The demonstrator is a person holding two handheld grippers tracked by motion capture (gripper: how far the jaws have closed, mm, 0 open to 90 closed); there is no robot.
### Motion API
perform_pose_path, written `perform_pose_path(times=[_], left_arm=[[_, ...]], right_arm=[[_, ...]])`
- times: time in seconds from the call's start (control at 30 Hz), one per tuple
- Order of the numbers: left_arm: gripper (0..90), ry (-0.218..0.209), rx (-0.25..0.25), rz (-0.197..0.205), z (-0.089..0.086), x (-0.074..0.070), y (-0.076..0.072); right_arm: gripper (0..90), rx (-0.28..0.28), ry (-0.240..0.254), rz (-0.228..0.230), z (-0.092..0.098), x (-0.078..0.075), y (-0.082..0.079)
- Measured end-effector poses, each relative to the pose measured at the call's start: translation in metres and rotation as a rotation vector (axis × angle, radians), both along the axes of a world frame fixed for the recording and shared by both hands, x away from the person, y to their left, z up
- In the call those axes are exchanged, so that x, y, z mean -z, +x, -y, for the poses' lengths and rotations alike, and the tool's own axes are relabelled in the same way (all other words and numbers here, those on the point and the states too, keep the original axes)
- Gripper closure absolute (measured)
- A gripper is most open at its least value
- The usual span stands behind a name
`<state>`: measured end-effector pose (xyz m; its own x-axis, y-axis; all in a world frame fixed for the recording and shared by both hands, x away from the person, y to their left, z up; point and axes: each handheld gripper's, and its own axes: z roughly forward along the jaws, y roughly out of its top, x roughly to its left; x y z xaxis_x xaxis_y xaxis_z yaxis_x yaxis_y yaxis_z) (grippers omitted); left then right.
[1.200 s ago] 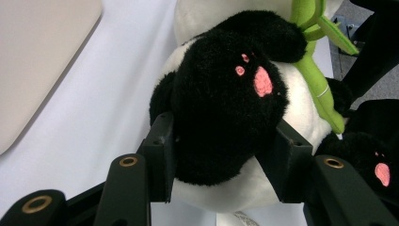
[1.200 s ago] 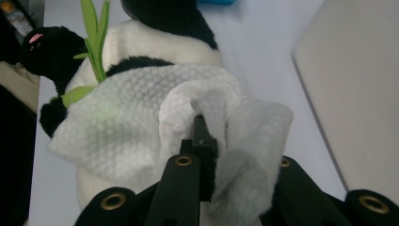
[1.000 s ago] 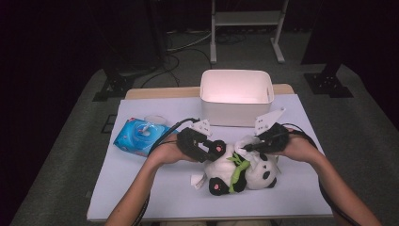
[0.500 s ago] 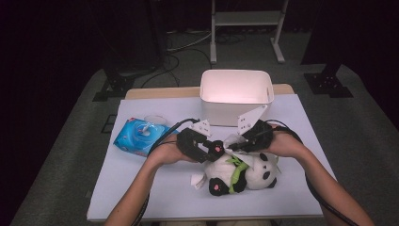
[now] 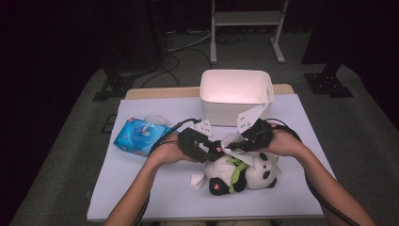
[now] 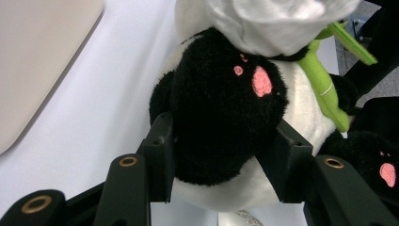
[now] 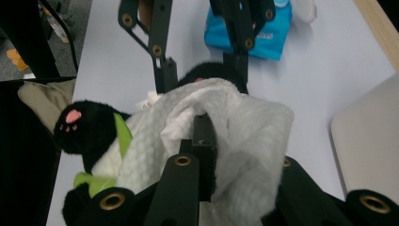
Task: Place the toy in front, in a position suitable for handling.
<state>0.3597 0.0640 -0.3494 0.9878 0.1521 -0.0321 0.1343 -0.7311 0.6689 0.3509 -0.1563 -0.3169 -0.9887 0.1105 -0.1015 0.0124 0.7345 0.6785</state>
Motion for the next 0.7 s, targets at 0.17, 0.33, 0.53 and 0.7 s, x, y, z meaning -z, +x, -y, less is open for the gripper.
perform_pose_path(times=[0.17, 0.33, 0.53, 0.7], left_arm=[[50.8, -0.001, 0.0, -0.002, 0.001, 0.0, 0.0], [50.7, 0.005, 0.002, -0.001, 0.002, -0.001, 0.0], [50.3, 0.008, 0.002, 0.0, 0.002, -0.001, 0.0], [50.3, 0.011, 0.01, -0.001, 0.002, -0.002, -0.001]], right_arm=[[80.6, 0.02, -0.018, -0.016, 0.01, 0.011, 0.003], [80.4, 0.039, -0.006, -0.025, 0.022, 0.015, 0.005], [80.1, 0.085, -0.018, -0.027, 0.04, 0.016, 0.004], [79.8, 0.104, 0.0, -0.028, 0.055, 0.016, 0.001]])
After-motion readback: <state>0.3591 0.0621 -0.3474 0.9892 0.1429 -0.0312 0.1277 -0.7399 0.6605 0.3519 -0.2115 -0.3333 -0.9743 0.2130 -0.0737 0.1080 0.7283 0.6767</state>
